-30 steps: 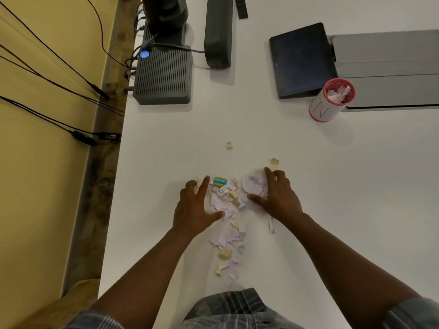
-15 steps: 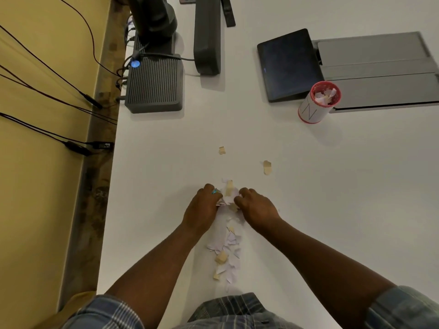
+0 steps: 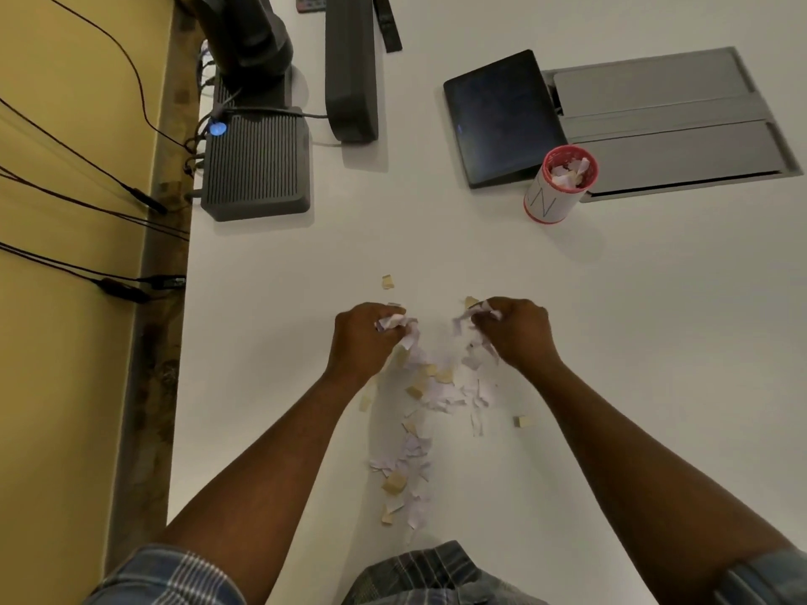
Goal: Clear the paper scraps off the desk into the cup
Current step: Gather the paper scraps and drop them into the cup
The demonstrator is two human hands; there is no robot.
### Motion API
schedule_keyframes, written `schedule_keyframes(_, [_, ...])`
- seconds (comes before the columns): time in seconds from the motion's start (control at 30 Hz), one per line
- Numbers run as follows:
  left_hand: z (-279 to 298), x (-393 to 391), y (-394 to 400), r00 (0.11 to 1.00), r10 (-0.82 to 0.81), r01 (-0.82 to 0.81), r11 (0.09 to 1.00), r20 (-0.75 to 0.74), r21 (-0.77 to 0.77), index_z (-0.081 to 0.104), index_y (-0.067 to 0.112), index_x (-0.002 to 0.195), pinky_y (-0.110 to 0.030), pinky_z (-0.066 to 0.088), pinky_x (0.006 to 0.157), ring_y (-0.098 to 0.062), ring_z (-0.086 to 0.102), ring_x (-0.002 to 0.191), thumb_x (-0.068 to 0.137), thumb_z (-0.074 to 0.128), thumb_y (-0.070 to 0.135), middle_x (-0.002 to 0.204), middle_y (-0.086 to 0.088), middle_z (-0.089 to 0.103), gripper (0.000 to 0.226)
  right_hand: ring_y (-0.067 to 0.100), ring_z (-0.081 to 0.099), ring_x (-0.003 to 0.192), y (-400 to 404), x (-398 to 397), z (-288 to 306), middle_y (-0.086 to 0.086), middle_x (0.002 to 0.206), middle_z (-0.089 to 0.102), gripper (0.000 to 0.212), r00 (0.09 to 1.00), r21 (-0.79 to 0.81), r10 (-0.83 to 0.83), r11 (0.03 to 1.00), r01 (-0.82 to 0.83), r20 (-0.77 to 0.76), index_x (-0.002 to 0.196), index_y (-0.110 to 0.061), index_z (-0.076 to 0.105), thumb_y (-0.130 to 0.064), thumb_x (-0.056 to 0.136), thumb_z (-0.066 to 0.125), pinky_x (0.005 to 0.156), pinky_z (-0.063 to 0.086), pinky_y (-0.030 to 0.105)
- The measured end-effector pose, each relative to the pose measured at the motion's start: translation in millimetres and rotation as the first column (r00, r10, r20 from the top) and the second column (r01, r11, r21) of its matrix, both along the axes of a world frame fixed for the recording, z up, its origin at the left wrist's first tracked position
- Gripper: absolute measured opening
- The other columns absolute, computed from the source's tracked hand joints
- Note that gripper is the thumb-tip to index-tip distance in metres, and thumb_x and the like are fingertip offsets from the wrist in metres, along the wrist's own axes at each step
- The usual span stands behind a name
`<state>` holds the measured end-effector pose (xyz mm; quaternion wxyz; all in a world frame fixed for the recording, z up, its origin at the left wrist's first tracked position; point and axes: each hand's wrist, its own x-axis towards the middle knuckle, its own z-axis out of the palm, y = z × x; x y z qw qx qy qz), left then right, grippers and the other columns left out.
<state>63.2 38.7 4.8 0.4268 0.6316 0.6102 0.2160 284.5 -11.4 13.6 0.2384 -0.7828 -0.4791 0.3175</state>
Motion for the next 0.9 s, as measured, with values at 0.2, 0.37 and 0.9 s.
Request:
schedule_keyframes(0.2, [2, 19, 20, 1.0, -0.018, 0.018, 0.999, 0.007, 0.045, 0.075, 0.015, 0.098, -0.004, 0.044, 0.087, 0.0, 0.06, 0.098, 0.075, 0.08, 0.025, 0.108, 0.003, 0.072, 0.026, 0.02, 0.071, 0.077, 25, 45, 20, 0.001, 0.078, 0.075, 0.009, 0.944, 0.033, -0.239, 0.967, 0.253, -0.228, 0.087, -0.022, 0.076, -0.021, 0.082, 0.069, 0.078, 0.054, 0.034])
schedule_keyframes(0.37, [-1, 29, 21, 0.999, -0.039, 0.037, 0.997, 0.026, 0.071, 0.075, 0.015, 0.094, 0.0, 0.043, 0.081, 0.001, 0.062, 0.095, 0.075, 0.08, 0.022, 0.109, 0.003, 0.072, 0.021, 0.019, 0.066, 0.073, 81, 105, 39, 0.002, 0.076, 0.071, 0.013, 0.882, 0.163, -0.448, 0.869, 0.468, -0.146, 0.079, -0.02, 0.07, -0.03, 0.085, 0.067, 0.07, 0.053, 0.033])
schedule_keyframes(0.9, [-17, 18, 3, 1.0, 0.005, -0.005, 1.0, -0.003, 0.0, 0.074, 0.019, 0.1, -0.001, 0.045, 0.077, -0.003, 0.064, 0.095, 0.076, 0.079, 0.017, 0.111, 0.01, 0.07, 0.024, 0.032, 0.058, 0.099, 178, 142, 15, 0.018, 0.111, 0.057, 0.021, 0.906, 0.194, -0.098, 0.981, 0.019, 0.411, 0.107, -0.003, 0.065, -0.01, 0.089, 0.059, 0.074, 0.038, 0.024])
